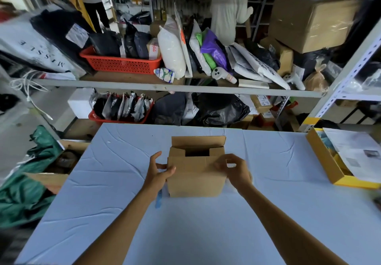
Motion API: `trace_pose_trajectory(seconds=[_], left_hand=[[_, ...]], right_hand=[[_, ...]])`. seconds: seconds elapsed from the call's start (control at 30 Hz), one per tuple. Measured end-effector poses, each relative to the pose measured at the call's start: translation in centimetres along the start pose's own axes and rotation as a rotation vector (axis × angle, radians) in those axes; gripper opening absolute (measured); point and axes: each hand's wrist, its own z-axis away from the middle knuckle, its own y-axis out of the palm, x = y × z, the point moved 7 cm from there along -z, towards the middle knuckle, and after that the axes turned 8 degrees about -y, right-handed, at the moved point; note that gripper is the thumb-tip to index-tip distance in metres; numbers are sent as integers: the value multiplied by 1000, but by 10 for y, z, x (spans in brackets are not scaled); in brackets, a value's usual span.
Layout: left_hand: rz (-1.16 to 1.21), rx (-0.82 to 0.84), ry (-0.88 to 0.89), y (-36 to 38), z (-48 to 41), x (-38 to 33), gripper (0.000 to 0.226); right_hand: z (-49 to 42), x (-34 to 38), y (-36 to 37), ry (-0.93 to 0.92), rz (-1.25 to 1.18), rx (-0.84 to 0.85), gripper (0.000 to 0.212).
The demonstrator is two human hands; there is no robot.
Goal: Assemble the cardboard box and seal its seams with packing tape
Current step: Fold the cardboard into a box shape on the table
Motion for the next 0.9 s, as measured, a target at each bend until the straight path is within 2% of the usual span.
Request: trace_pose_trajectory(seconds=[0.1,0.23,0.37,0.53,0.6,0.73,0.9], left_hand=[[-41,37,-29,-2,-2,-7,72],[-104,111,16,5,-5,-23,85],[-241,115,78,10,-9,-38,103],[-388,153,115,13,-14,-42,93],[-392,144,135,13,-15,-43,84],[-439,130,205,12,-14,-42,49],[-376,89,186,12,-12,-34,28]], right_hand=[[-5,7,-2,14,32,54,41],[-11,22,-2,-44,151,170,93],[-16,30,1,-87,280,244,105],[-20,28,-4,-81,243,190,97],[-22,25,-5,-72,198,175,83],[-25,17,-4,-65,191,168,48],[-28,3,-5,-105,180,143,15]])
